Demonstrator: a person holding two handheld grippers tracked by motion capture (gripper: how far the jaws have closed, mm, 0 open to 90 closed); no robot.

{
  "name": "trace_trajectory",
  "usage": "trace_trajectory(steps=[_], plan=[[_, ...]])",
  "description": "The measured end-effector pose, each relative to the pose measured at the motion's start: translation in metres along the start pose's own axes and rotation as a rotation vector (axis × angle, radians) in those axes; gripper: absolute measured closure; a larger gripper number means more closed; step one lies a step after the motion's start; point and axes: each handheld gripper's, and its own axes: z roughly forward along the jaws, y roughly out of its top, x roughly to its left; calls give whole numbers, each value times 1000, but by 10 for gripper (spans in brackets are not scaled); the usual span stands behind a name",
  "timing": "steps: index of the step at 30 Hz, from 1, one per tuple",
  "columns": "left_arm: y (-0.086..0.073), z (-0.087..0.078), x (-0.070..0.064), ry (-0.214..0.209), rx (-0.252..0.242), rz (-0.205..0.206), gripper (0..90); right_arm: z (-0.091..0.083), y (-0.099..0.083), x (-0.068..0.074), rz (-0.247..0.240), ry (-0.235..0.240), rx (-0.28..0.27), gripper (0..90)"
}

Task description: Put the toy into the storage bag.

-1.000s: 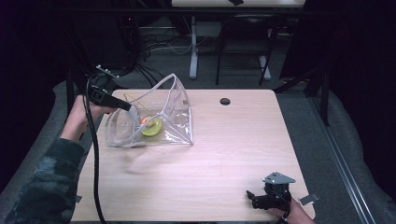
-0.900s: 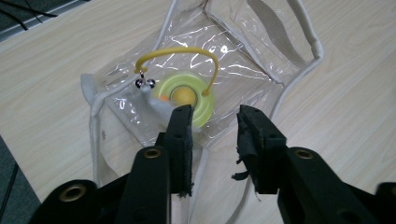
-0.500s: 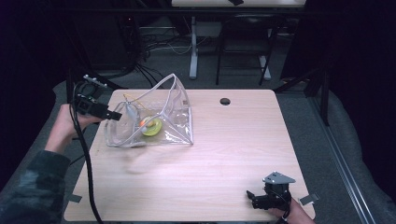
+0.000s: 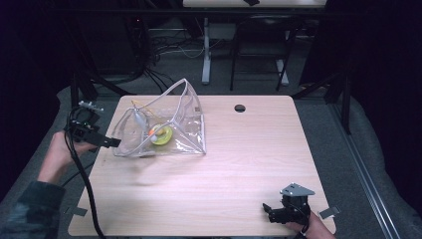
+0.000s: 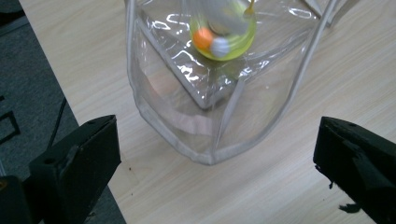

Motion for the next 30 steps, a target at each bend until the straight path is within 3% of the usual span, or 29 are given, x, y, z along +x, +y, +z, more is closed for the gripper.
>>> trace_trajectory(steps=[22,30], plan=[[-73,42,-13,-27,34,-25,0,0,0,0,1,-1,-2,0],[-95,62,-15,-44,39,-62,0,0,0,0,1,-1,-2,0]])
